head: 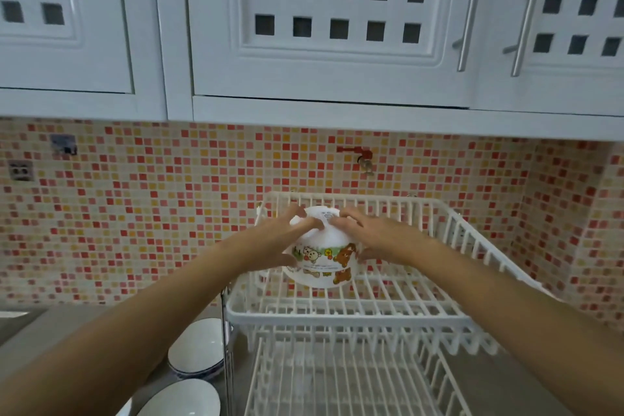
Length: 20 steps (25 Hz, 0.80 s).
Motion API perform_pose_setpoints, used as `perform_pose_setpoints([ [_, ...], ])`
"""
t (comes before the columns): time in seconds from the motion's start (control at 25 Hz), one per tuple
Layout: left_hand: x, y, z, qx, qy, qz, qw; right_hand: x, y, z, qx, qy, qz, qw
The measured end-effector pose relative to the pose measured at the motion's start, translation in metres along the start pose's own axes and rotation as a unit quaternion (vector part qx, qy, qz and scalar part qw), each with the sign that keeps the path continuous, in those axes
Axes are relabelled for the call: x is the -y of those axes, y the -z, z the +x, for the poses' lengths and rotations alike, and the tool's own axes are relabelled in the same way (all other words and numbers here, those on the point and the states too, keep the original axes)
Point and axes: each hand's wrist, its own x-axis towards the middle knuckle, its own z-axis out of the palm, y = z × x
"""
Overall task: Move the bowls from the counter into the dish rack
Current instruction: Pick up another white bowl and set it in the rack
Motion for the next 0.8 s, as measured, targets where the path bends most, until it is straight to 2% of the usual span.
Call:
perform_pose_setpoints([
  [0.24,0.000,-0.005,0.000,0.042,-0.006,0.036,0.998,0.009,-0.001,0.002,0.037,-0.008,-0.015,0.999],
  [0.36,0.000,0.002,-0.002,0.048,0.006,0.009,0.999,0.010,0.010,0.000,0.039,-0.015,-0.021,0.999],
  [0.52,0.010,0.041,-0.028,-0.025,0.039,-0.003,0.999,0.036,0.047,0.003,-0.061,-0.054,0.028,0.996],
  [0.68,0.052,0.081,-0.077,-0.048,0.141,-0.007,0.989,0.105,0.083,0.044,-0.139,-0.104,0.183,0.968],
  [0.8,0.100,0.081,-0.129,-0.048,0.229,-0.042,0.971,0.176,0.087,0.090,-0.089,-0.140,0.284,0.944],
])
